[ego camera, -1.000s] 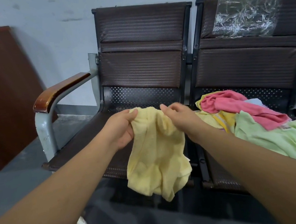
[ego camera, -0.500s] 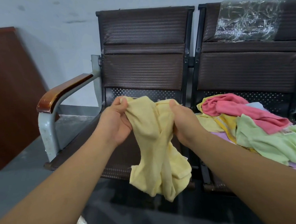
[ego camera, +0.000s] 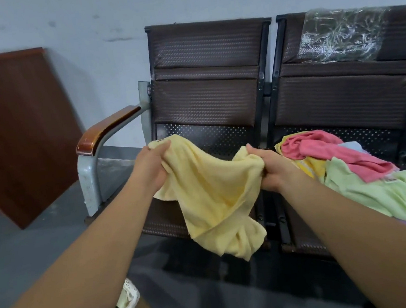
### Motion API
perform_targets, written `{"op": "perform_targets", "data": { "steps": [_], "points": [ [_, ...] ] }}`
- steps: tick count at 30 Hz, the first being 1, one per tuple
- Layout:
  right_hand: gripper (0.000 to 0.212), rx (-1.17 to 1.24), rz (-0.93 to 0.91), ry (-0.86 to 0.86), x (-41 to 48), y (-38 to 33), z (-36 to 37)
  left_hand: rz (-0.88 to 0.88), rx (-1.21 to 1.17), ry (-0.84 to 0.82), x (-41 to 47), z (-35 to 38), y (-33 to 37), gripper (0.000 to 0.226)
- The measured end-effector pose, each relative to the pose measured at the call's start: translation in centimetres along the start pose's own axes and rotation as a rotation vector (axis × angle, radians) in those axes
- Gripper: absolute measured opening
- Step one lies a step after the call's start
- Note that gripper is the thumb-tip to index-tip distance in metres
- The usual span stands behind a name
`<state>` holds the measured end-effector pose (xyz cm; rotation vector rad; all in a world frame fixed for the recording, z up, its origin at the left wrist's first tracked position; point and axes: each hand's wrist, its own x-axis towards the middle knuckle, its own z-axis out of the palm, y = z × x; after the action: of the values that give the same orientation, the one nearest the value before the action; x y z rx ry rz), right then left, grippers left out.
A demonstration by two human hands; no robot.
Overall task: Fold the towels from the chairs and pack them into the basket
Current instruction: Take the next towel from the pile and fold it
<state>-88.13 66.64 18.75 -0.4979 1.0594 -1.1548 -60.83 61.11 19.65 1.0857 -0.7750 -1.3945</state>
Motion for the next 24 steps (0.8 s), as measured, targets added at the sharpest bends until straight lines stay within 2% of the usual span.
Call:
{"op": "perform_targets", "data": {
  "steps": [2, 5, 7, 9, 11, 13, 15, 17, 21, 24],
  "points": [
    [0.034, -0.01, -0.063, -0.003, -0.2, -0.7, 0.7, 0.036, 0.159, -0.027, -0.4, 0.4, 0.9, 0.035],
    [0.035, 0.027, -0.214, 0.05, -0.6, -3.0, 1.5, 0.208, 0.435, 0.033, -0.7, 1.0, 3.7, 0.013],
    [0.033, 0.067, -0.305, 0.128, -1.1, -5.2, 1.9, 0.348, 0.679, 0.062, -1.3, 1.2, 6.2, 0.024],
    [0.025, 0.138, -0.369, 0.141, -1.8, -7.5, 2.5, 0.423, 0.816, 0.075, -1.7, 1.4, 8.7, 0.031],
    [0.019, 0.166, -0.425, 0.123, -2.9, -9.8, 3.2, 0.427, 0.84, 0.058, -2.0, 1.8, 11.3, 0.026],
    [0.016, 0.018, -0.526, 0.184, -4.2, -11.9, 3.7, 0.388, 0.722, 0.055, -2.1, 2.1, 13.7, 0.021],
    [0.025, -0.193, -0.639, 0.315, -5.1, -13.2, 3.8, 0.341, 0.529, 0.059, -2.6, 2.5, 15.5, 0.018],
    [0.031, -0.283, -0.643, 0.335, -5.5, -13.9, 3.7, 0.332, 0.457, 0.017, -3.9, 2.8, 16.5, 0.02],
    [0.02, -0.544, -0.635, 0.319, -6.4, -14.0, 3.5, 0.319, 0.614, -0.1, -5.3, 1.9, 16.5, 0.007],
    [0.019, -0.833, -0.739, 0.367, -7.0, -13.7, 2.8, 0.289, 0.713, -0.122, -6.0, 0.5, 16.3, 0.027]
  ]
}}
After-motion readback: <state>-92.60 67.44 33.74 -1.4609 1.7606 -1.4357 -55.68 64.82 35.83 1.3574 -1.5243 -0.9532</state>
